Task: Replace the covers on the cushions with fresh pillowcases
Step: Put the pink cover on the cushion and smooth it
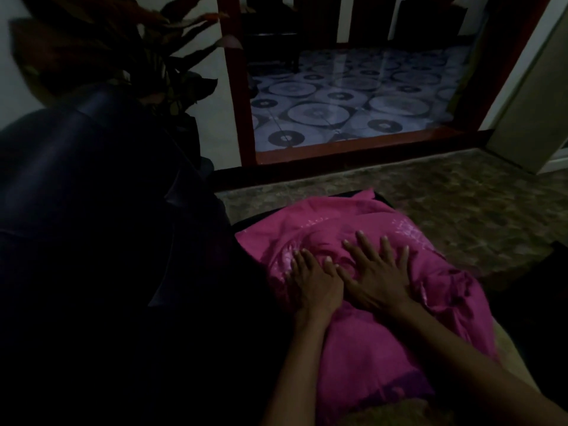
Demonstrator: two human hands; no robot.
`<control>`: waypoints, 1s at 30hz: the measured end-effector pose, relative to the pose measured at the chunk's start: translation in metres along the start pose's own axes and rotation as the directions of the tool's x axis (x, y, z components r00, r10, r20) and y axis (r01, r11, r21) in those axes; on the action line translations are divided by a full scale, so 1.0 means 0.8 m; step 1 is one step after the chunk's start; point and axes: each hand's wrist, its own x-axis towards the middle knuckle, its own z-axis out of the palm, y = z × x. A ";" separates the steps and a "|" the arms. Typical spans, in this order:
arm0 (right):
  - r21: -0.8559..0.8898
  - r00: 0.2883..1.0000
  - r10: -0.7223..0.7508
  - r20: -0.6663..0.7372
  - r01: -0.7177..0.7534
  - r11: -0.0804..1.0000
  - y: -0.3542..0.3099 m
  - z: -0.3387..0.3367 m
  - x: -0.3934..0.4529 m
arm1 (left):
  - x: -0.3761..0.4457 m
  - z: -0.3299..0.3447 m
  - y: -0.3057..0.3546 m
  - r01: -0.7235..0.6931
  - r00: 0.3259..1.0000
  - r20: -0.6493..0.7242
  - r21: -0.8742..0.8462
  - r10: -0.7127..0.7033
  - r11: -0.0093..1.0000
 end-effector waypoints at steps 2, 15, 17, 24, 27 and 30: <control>-0.027 0.999 -0.030 0.010 0.030 0.999 0.000 -0.003 -0.003 | 0.014 -0.004 -0.005 0.023 0.998 0.053 0.009 -0.024 1.000; 0.003 0.983 0.016 0.185 -0.017 1.000 0.001 -0.062 0.018 | -0.029 -0.015 0.024 0.067 0.998 0.010 0.184 -0.070 0.981; 0.006 0.991 0.032 0.133 -0.033 0.999 0.009 -0.059 0.029 | -0.046 -0.006 0.031 0.077 0.995 -0.080 0.162 -0.065 0.984; 0.073 0.995 0.078 0.059 -0.082 0.994 0.027 -0.011 0.031 | -0.025 0.024 0.020 0.004 0.969 -0.248 0.073 0.014 0.997; 0.042 0.997 0.067 0.030 -0.068 0.997 0.026 -0.015 0.027 | -0.016 0.033 0.009 -0.112 0.942 -0.324 -0.062 0.086 0.992; 0.066 0.988 0.020 -0.155 -0.009 0.998 0.038 -0.027 0.008 | -0.016 0.033 0.005 -0.215 0.908 -0.386 -0.095 0.164 0.972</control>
